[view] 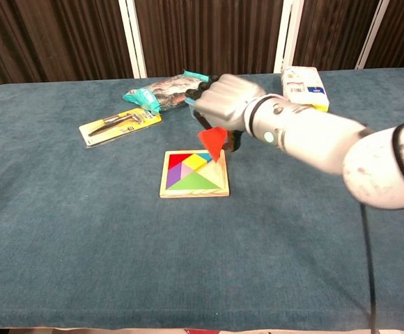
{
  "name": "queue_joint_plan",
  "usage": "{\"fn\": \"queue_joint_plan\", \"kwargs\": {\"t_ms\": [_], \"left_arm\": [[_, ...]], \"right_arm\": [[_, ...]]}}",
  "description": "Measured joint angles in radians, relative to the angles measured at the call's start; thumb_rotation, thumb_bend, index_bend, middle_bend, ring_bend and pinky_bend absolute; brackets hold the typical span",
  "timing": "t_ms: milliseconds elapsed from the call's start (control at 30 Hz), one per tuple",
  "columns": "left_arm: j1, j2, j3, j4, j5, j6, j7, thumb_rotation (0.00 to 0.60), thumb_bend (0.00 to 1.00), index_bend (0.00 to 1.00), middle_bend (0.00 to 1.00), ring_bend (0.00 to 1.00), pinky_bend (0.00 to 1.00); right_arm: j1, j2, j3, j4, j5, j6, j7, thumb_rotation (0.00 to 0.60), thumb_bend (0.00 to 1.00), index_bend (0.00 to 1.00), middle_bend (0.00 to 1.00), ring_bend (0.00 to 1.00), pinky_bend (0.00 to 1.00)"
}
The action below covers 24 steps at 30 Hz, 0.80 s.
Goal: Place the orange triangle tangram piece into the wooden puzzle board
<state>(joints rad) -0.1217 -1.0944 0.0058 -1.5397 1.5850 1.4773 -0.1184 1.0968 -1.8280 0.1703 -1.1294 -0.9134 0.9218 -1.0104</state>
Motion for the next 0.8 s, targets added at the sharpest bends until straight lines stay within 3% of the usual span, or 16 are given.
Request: {"fn": "queue_joint_plan", "kwargs": {"t_ms": [267, 800], "left_arm": [[0.000, 0.003, 0.002, 0.002, 0.002, -0.003, -0.010, 0.600, 0.46, 0.00, 0.00, 0.01, 0.13], [0.003, 0.002, 0.004, 0.002, 0.011, 0.007, -0.009, 0.600, 0.46, 0.00, 0.00, 0.01, 0.13]], "right_arm": [[0.013, -0.049, -0.020, 0.061, -0.026, -0.016, -0.015, 0.600, 0.47, 0.63, 0.01, 0.00, 0.00], [-0.001, -0.051, -0.045, 0.038, -0.025, -0.015, -0.079, 0.600, 0.47, 0.63, 0.01, 0.00, 0.00]]}}
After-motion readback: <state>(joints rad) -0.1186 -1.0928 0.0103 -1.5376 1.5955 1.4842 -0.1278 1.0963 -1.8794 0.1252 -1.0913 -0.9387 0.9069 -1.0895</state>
